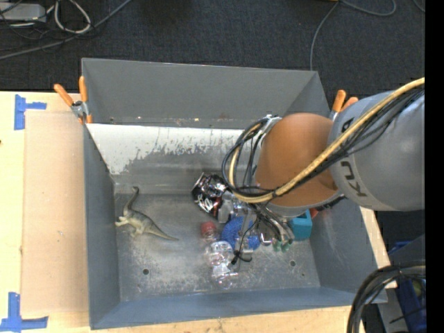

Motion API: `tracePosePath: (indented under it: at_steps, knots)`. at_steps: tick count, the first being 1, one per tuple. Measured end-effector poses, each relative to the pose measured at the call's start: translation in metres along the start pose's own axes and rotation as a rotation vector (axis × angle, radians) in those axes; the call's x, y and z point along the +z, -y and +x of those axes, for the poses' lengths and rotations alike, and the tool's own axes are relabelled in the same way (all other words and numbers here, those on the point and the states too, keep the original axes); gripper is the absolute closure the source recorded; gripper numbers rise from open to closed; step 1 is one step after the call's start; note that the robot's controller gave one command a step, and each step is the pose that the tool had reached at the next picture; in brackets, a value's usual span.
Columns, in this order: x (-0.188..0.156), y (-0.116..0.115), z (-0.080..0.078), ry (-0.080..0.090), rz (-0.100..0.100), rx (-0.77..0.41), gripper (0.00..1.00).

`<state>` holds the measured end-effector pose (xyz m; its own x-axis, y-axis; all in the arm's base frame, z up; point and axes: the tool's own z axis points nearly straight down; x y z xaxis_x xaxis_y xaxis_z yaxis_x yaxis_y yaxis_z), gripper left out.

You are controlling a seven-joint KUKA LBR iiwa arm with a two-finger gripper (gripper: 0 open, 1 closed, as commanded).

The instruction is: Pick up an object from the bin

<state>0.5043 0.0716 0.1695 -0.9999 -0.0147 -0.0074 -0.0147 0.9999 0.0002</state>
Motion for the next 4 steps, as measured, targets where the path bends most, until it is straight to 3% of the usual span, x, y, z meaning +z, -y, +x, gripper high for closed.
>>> tracePosePath:
  at_steps: [1,2,3,4]
  knots:
    - [-0.023,-0.002,0.002,-0.013,0.001,-0.004,0.00]
    - [-0.082,-0.011,0.011,-0.011,0.000,-0.151,0.00]
    - [-0.079,-0.010,0.003,0.008,-0.002,-0.128,0.00]
    - [-0.097,-0.018,-0.001,-0.016,0.001,-0.173,0.00]
